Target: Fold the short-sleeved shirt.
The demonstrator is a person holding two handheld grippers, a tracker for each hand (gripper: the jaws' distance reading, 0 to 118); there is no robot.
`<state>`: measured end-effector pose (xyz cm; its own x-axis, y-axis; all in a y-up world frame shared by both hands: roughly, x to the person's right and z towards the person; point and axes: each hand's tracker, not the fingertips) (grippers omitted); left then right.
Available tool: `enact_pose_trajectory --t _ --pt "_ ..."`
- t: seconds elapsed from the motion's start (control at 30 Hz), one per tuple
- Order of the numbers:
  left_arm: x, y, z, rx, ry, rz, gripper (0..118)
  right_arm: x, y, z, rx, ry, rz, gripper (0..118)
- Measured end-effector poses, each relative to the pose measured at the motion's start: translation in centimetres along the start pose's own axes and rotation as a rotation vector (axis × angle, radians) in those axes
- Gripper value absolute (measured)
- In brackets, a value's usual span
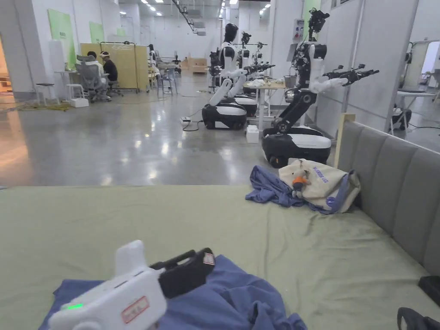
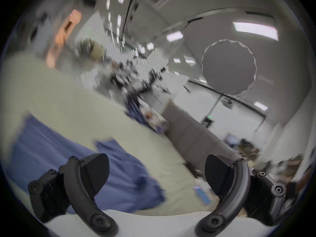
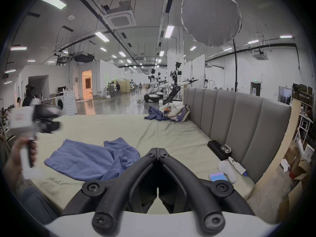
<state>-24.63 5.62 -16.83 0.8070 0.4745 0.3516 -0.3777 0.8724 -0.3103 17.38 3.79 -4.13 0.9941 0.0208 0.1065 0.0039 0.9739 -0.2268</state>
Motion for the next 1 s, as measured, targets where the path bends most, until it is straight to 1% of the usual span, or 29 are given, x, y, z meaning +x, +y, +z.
enact_pose_trajectory --t 0.03,0.07,0.1,0.13,0.17,0.2,0.23,0.27,0.3,0.4,0.43,0.47,0.53,0.57,0.6,0.63,0.67,0.7,0.73,0.77,0.8,0.83,0.9,0.93,0.97,1.0 --pt "-1.5 0.9 3.8 0.096 0.127 -0.124 61 -0.3 -0.1 -0.1 0.013 0.001 -0.005 2" --pt "-1.9 1.3 6.2 0.153 0.21 -0.193 0 -0.4 -0.2 -0.3 0.015 0.006 -0.009 2" --pt "-2.7 1.8 8.8 0.187 0.373 -0.288 0 -0.8 -0.2 -0.6 0.017 0.01 -0.014 2" --pt "-4.4 1.5 10.1 0.138 0.491 -0.328 0 -1.1 -0.3 -0.9 0.019 0.02 -0.021 2" --pt "-6.2 0.6 11.3 0.169 0.519 -0.308 0 -1.3 -0.4 -1.2 0.021 0.033 -0.027 2" --pt "-9.0 0.6 12.1 0.049 0.436 -0.216 0 -1.8 -0.4 -1.5 0.019 0.041 -0.027 2" --pt "-11.1 0.2 12.5 0.016 0.464 -0.155 0 -2.3 -0.5 -1.9 0.008 0.047 -0.023 2" --pt "-12.3 -0.6 12.3 -0.003 0.536 -0.152 0 -2.7 -0.6 -2.2 0.002 0.056 -0.019 2" --pt "-13.0 1.3 14.6 -0.02 0.569 -0.166 0 -3.2 -0.7 -2.6 -0.003 0.064 -0.014 2" --pt "-16.7 0.7 14.6 -0.095 0.593 -0.126 0 -4.5 -1.2 -3.7 -0.03 0.083 -0.01 2" --pt "-17.0 0.8 11.7 -0.131 0.584 -0.11 0 -4.9 -1.3 -4.1 -0.047 0.098 -0.006 2" --pt "-17.8 0.8 10.4 -0.147 0.59 -0.125 0 -5.1 -1.3 -4.4 -0.058 0.112 -0.006 2" --pt "-20.1 1.5 6.6 -0.184 0.583 -0.164 0 -5.5 -1.5 -5.1 -0.065 0.107 0.001 2" --pt "-20.9 2.4 2.8 -0.239 0.594 -0.183 4 -5.7 -1.6 -5.6 -0.074 0.111 0.01 2" --pt "-22.2 2.9 0.1 -0.255 0.632 -0.206 37 -5.9 -1.6 -6.1 -0.084 0.108 0.021 2" --pt "-23.9 3.4 -3.0 -0.28 0.656 -0.257 114 -5.9 -1.7 -6.7 -0.091 0.105 0.028 2" --pt "-25.8 3.7 -6.1 -0.34 0.668 -0.253 118 -6.0 -1.8 -7.2 -0.098 0.107 0.037 2" --pt "-27.5 4.0 -8.5 -0.362 0.664 -0.247 118 -6.0 -1.9 -7.7 -0.107 0.103 0.051 2" --pt "-29.3 4.0 -11.5 -0.422 0.666 -0.23 118 -6.0 -2.0 -8.3 -0.117 0.09 0.069 2" --pt "-31.5 3.7 -13.9 -0.478 0.697 -0.208 118 -6.0 -2.1 -8.8 -0.122 0.084 0.076 2" --pt "-33.2 3.4 -15.4 -0.503 0.715 -0.182 118 -5.9 -2.2 -9.3 -0.125 0.085 0.078 2" --pt "-33.7 4.3 -18.7 -0.522 0.734 -0.132 118 -5.9 -2.4 -9.9 -0.135 0.072 0.089 2" --pt "-36.1 3.4 -21.0 -0.601 0.781 -0.087 118 -5.5 -2.9 -11.4 -0.152 0.055 0.099 2" --pt "-37.1 2.7 -22.1 -0.68 0.771 -0.094 118 -5.4 -3.1 -12.1 -0.165 0.043 0.103 2" --pt "-37.6 1.1 -22.2 -0.72 0.768 -0.103 115 -5.3 -3.1 -12.8 -0.173 0.04 0.095 2" --pt "-37.7 0.5 -22.2 -0.73 0.764 -0.119 106 -5.3 -3.1 -13.0 -0.176 0.04 0.085 2"
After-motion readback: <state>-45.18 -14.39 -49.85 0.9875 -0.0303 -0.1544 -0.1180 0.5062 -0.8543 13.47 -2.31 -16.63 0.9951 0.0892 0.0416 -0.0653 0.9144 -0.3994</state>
